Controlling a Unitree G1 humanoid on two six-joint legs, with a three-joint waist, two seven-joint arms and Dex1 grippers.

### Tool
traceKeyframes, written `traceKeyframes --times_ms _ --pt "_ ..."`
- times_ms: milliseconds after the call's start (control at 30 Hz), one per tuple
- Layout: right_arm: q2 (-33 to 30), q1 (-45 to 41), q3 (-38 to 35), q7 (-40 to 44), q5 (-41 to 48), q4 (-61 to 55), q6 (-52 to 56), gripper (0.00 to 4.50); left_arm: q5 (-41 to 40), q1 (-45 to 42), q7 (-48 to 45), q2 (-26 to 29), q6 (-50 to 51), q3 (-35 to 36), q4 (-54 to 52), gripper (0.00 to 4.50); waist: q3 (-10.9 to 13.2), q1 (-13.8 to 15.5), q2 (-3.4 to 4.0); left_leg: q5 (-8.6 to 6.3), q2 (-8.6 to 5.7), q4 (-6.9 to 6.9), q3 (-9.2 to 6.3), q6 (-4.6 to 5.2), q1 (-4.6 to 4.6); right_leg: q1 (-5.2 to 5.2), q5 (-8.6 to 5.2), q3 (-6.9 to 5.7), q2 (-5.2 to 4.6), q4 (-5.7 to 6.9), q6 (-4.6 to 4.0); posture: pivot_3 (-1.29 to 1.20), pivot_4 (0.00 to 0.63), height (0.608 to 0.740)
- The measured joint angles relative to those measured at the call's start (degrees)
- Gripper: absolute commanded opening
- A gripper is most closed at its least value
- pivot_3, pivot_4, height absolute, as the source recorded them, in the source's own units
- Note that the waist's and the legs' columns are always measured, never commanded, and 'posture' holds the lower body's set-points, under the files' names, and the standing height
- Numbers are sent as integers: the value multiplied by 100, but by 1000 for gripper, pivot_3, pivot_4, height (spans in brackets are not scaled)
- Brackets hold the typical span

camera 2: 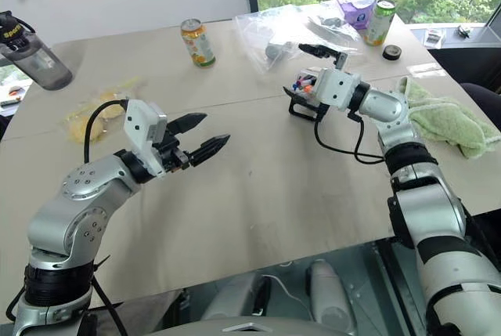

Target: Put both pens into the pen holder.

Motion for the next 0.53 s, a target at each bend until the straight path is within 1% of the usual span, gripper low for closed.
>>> traceKeyframes --times_ms 67,133,200,233,300,400,533 --pt "-248 1041 -24 363 632 -1197 1191 4457 120 632 58 -1 -66 30 -191 3809 2 45 4 -1 -2 -9 -5 3 -7 -4 0 -7 -6 -9 0 0 150 739" --pt "-505 1863 -101 488 1047 -2061 2201 4457 225 1055 154 -20 -92 45 -296 3809 7 81 10 -1 -3 -9 -3 3 -10 -6 0 -6 -6 -14 0 0 150 739" --pt "-657 2481 -293 410 1315 -2802 2804 4457 314 1366 260 -174 -255 55 -398 3809 4 112 15 -2 -2 -9 9 2 9 4 0 6 -5 -3 0 0 150 739" --pt "-731 2826 -415 354 1408 -3190 3046 4457 365 1550 318 -354 -397 48 -384 3809 -4 131 25 -2 -1 -10 11 2 16 10 0 9 -5 -1 0 0 150 739" --pt "-837 3397 -543 255 1465 -3632 3341 4457 620 1874 388 -532 -721 -34 -182 3809 -6 156 27 -2 1 -12 10 2 29 25 -1 3 -4 0 -1 0 150 739" --pt "-877 4166 -698 96 1477 -4061 3714 4457 1065 2174 360 -567 -1188 -142 391 3809 -6 170 27 -2 0 -12 11 2 35 31 0 1 -6 4 -1 0 150 739" --pt "-923 4616 -930 -6 1483 -4573 3811 4457 1146 2107 290 -639 -1531 -198 493 3809 -8 181 27 -3 0 -8 8 3 47 50 0 -5 -8 -4 0 0 150 739"
